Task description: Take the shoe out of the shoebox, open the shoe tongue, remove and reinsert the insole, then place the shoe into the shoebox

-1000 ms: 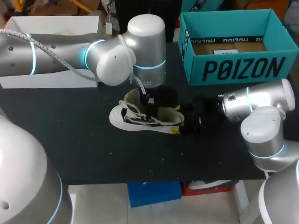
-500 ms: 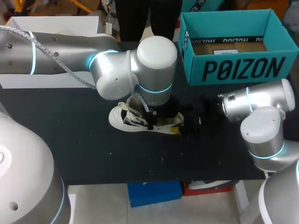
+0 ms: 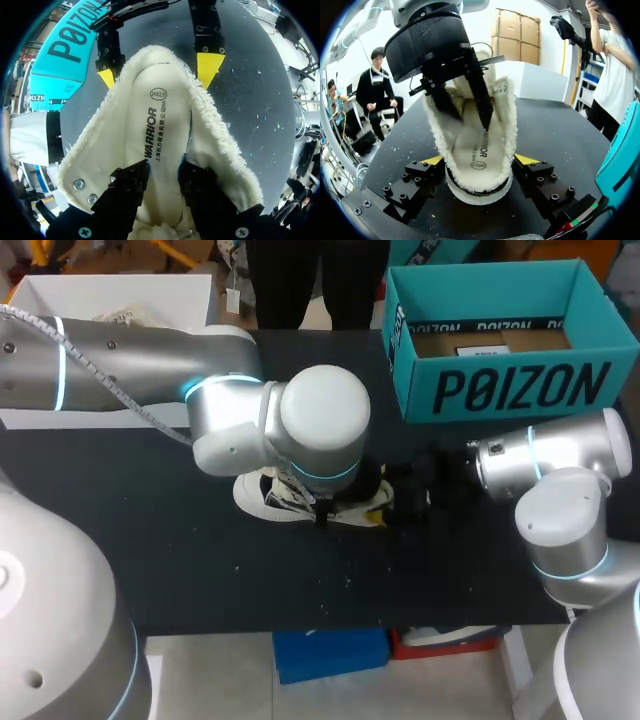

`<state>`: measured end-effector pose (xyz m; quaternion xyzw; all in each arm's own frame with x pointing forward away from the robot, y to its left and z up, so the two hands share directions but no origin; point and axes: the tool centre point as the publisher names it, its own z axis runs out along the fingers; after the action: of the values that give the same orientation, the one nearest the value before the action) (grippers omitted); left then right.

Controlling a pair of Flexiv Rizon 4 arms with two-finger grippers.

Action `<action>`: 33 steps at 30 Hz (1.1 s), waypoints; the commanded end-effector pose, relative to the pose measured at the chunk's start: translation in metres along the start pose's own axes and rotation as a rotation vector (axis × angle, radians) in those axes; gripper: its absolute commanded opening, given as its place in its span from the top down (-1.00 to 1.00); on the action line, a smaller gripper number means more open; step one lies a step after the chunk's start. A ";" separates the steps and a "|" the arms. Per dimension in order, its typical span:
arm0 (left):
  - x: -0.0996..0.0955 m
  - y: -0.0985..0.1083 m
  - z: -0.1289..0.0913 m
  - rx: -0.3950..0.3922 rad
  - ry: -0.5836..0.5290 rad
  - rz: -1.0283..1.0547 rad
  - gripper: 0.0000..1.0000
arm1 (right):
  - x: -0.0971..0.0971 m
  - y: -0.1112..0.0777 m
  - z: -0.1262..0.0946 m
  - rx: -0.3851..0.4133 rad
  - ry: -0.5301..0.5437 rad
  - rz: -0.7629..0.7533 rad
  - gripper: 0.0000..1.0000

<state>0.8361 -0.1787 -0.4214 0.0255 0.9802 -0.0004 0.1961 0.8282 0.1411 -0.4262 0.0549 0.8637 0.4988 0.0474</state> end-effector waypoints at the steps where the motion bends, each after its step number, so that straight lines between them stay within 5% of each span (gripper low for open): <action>1: -0.001 0.007 0.037 0.031 -0.159 -0.038 0.29 | 0.000 -0.002 0.001 0.002 0.000 0.002 1.00; 9: -0.009 0.007 0.035 0.052 -0.191 -0.069 0.40 | 0.000 -0.002 0.001 0.002 0.000 0.002 1.00; 11: -0.010 0.007 0.036 0.049 -0.175 -0.069 1.00 | 0.000 -0.002 0.001 0.002 0.000 0.002 1.00; 19: -0.009 0.000 0.037 0.055 -0.045 -0.005 1.00 | 0.000 -0.002 0.001 0.002 0.000 0.002 1.00; 33: -0.018 -0.002 -0.007 0.146 0.040 -0.013 1.00 | 0.000 -0.002 0.001 0.002 0.000 0.002 1.00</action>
<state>0.8440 -0.1849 -0.4169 0.0327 0.9810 -0.0612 0.1811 0.8290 0.1395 -0.4252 0.0556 0.8638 0.4986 0.0472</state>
